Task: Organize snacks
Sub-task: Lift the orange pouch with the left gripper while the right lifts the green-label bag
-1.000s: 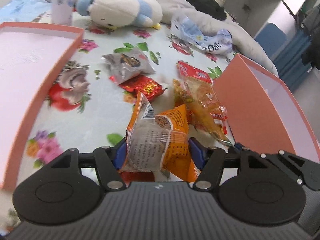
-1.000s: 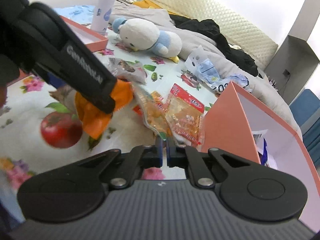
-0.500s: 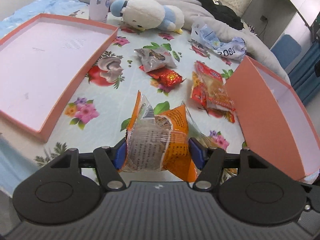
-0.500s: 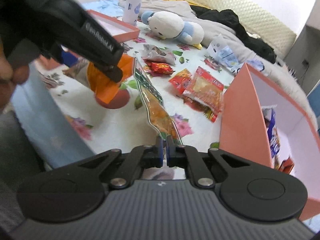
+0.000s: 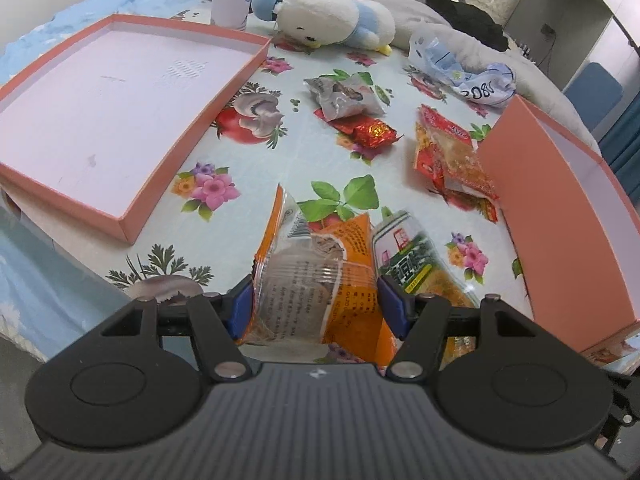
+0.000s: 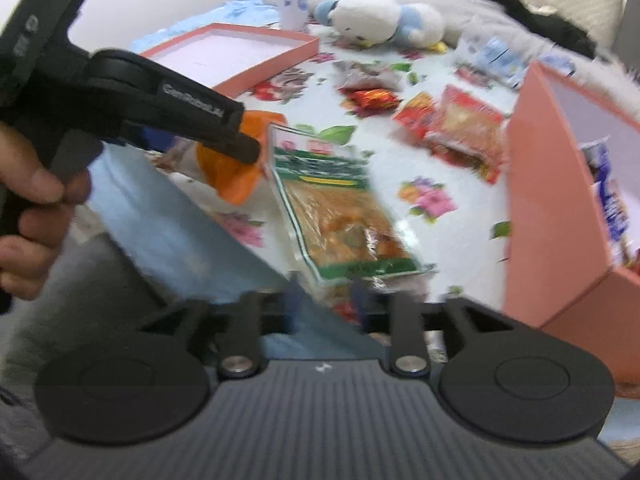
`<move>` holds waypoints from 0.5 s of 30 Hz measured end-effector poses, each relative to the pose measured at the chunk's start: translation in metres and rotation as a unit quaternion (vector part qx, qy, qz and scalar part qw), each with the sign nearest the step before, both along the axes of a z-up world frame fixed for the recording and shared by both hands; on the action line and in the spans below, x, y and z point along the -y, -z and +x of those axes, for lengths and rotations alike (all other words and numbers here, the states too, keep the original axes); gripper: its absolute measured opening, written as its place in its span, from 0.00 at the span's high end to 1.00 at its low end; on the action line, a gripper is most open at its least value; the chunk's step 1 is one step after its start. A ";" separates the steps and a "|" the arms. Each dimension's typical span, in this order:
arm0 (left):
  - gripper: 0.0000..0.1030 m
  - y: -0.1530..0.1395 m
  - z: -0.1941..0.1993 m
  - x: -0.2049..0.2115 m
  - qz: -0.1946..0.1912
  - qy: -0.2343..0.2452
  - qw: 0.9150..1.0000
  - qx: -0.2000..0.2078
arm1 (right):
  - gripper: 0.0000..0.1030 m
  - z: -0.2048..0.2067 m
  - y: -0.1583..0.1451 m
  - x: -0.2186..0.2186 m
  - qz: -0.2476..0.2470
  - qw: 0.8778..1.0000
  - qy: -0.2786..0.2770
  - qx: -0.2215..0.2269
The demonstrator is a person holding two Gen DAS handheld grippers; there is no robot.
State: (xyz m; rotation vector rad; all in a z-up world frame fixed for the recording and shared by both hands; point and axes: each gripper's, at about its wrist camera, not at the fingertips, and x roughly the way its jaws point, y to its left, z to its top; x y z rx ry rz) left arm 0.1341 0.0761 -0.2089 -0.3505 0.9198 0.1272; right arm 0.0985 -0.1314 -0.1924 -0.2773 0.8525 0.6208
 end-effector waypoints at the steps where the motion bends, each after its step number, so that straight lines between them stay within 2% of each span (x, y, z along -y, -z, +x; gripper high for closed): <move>1: 0.33 0.001 0.000 0.001 0.003 0.001 1.000 -0.001 | 0.24 0.000 -0.002 0.001 0.010 1.000 0.000 0.003; 3: 0.33 0.002 0.001 0.000 0.005 0.002 1.000 -0.003 | 0.19 0.000 -0.007 0.005 0.042 0.999 -0.006 0.005; 6: 0.33 0.006 0.003 -0.002 0.007 0.002 1.000 -0.011 | 0.19 0.009 -0.012 0.011 0.087 0.996 0.006 -0.002; 9: 0.33 0.008 0.004 -0.002 0.009 0.007 1.000 -0.015 | 0.19 0.020 -0.017 0.013 0.111 0.994 0.017 0.006; 11: 0.33 0.010 0.005 -0.002 0.012 0.009 1.000 -0.018 | 0.19 0.030 -0.016 0.011 0.105 0.994 0.033 0.015; 15: 0.33 0.013 0.007 -0.002 0.012 0.012 1.000 -0.025 | 0.19 0.050 0.000 -0.001 0.039 0.998 0.038 0.024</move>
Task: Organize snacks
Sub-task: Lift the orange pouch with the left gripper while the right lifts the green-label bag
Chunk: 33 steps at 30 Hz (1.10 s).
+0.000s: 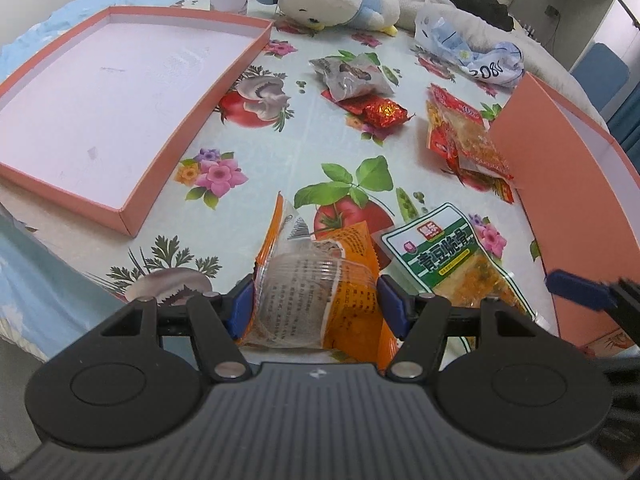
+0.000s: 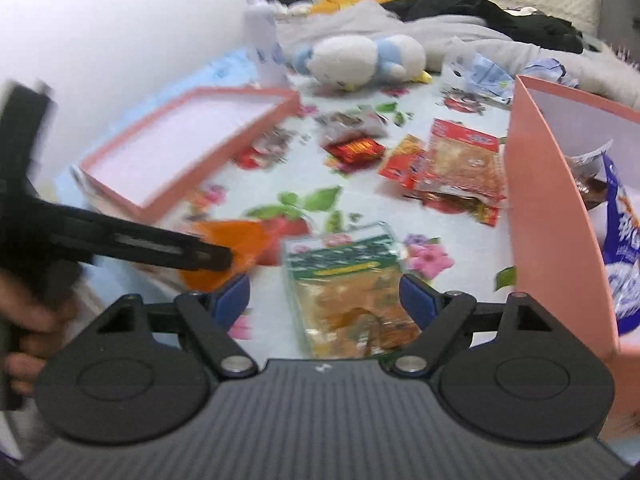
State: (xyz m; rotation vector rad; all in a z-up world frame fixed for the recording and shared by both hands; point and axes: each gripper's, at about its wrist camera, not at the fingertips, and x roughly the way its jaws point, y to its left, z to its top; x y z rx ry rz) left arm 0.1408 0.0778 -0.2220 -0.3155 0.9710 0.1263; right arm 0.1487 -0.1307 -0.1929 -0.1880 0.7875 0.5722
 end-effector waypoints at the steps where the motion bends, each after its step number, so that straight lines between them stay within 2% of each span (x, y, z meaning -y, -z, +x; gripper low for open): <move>1: 0.33 0.001 0.001 0.001 0.001 0.002 1.000 -0.001 | 0.19 0.006 0.006 -0.004 -0.019 1.000 -0.001 -0.002; 3: 0.33 0.001 0.002 0.003 0.002 0.005 1.000 -0.004 | 0.19 0.015 0.016 -0.007 -0.043 0.999 0.008 -0.011; 7: 0.33 0.002 0.005 0.003 0.002 0.010 1.000 -0.008 | 0.19 0.027 0.031 -0.009 -0.057 0.998 0.006 -0.025; 11: 0.33 0.005 0.008 0.004 -0.003 0.012 1.000 -0.016 | 0.15 0.029 0.039 -0.010 -0.058 0.998 -0.001 -0.033; 13: 0.33 0.006 0.009 0.004 -0.002 0.014 1.000 -0.017 | 0.07 0.030 0.044 -0.013 -0.063 0.997 -0.015 -0.042; 17: 0.33 0.007 0.011 0.005 0.000 0.017 1.000 -0.020 | 0.07 0.034 0.045 -0.012 -0.054 0.997 -0.017 -0.047; 18: 0.33 0.007 0.010 0.005 0.000 0.017 1.000 -0.020 | 0.08 0.035 0.044 -0.012 -0.050 0.997 -0.015 -0.048; 22: 0.33 0.004 0.010 0.006 0.007 0.016 1.000 -0.014 | 0.29 0.035 0.041 -0.013 -0.041 0.998 -0.007 -0.043; 27: 0.33 -0.001 0.009 0.005 0.003 0.010 1.000 -0.006 | 0.44 0.037 0.035 -0.013 -0.034 0.998 0.020 -0.041; 29: 0.33 -0.005 0.008 0.005 0.001 0.010 1.000 0.000 | 0.45 0.039 0.030 -0.009 -0.014 0.998 0.034 -0.046; 33: 0.33 -0.016 0.005 0.008 0.000 0.010 1.000 0.010 | 0.45 0.035 0.012 -0.001 0.000 0.998 0.062 -0.028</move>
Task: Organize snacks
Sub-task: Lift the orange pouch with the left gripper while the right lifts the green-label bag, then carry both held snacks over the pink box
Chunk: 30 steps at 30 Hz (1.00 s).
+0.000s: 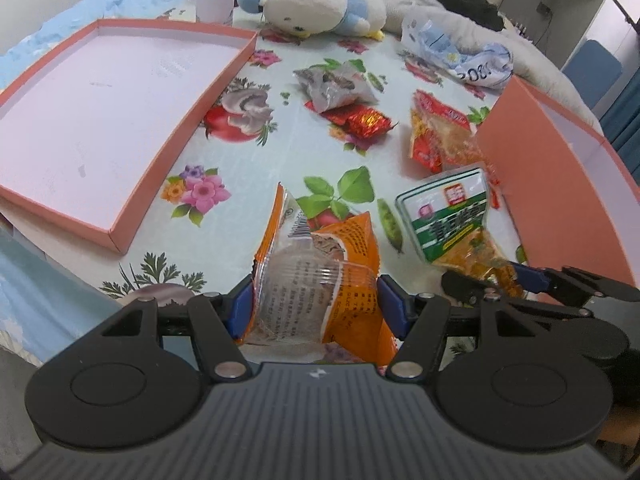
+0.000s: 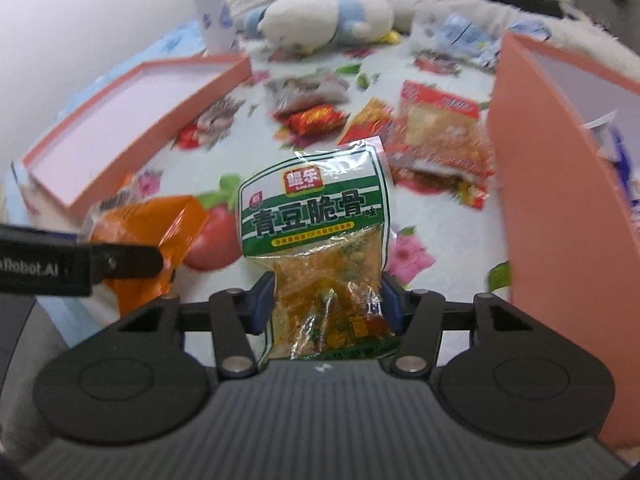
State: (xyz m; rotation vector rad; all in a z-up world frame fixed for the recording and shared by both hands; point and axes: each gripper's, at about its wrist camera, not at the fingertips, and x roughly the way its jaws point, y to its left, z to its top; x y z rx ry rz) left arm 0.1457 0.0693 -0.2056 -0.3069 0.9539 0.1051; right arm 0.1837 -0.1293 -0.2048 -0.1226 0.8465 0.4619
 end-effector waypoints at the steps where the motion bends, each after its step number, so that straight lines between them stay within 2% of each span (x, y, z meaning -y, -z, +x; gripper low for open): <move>1: 0.33 -0.004 -0.001 0.001 -0.001 0.000 1.000 0.003 | 0.45 -0.001 -0.005 0.003 0.008 1.000 0.010 0.001; 7: 0.33 -0.034 -0.010 0.006 -0.011 0.015 1.000 0.024 | 0.45 -0.024 -0.040 0.014 0.037 0.999 0.026 0.021; 10: 0.33 -0.051 -0.016 0.010 -0.004 0.023 0.999 0.030 | 0.45 -0.040 -0.060 0.019 0.045 0.998 0.035 0.040; 17: 0.33 -0.090 -0.032 0.027 -0.009 0.035 0.997 0.069 | 0.45 -0.072 -0.100 0.038 0.059 0.993 0.069 0.074; 30: 0.33 -0.127 -0.051 0.074 -0.021 0.087 0.990 0.107 | 0.45 -0.112 -0.124 0.089 0.049 0.983 0.151 0.095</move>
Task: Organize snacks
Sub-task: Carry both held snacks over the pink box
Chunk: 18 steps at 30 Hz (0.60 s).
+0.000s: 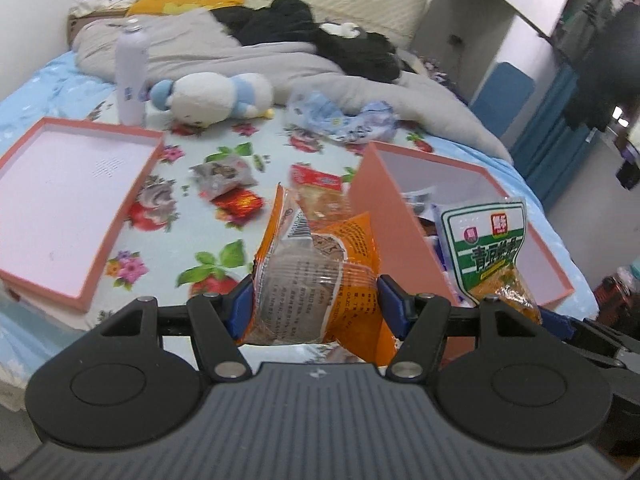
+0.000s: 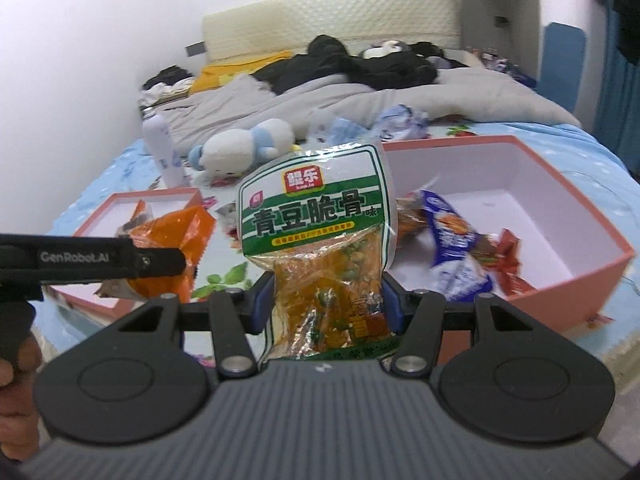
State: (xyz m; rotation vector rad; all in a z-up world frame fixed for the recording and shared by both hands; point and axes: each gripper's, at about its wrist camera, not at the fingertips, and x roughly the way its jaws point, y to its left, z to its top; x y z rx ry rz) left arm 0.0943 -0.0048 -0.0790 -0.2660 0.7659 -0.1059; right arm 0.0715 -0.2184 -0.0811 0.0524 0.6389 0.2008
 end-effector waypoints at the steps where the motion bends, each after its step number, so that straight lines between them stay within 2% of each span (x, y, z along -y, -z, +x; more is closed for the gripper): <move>1: 0.33 -0.002 -0.001 0.005 -0.001 0.007 1.000 0.003 | 0.45 -0.003 -0.001 0.004 -0.003 1.000 0.006 0.000; 10: 0.33 -0.006 0.009 0.055 -0.006 0.065 0.998 0.011 | 0.45 -0.021 -0.001 0.042 -0.013 0.999 0.047 0.001; 18: 0.33 -0.003 0.046 0.101 -0.011 0.113 0.994 0.005 | 0.44 0.010 -0.001 0.075 0.004 0.997 0.081 0.006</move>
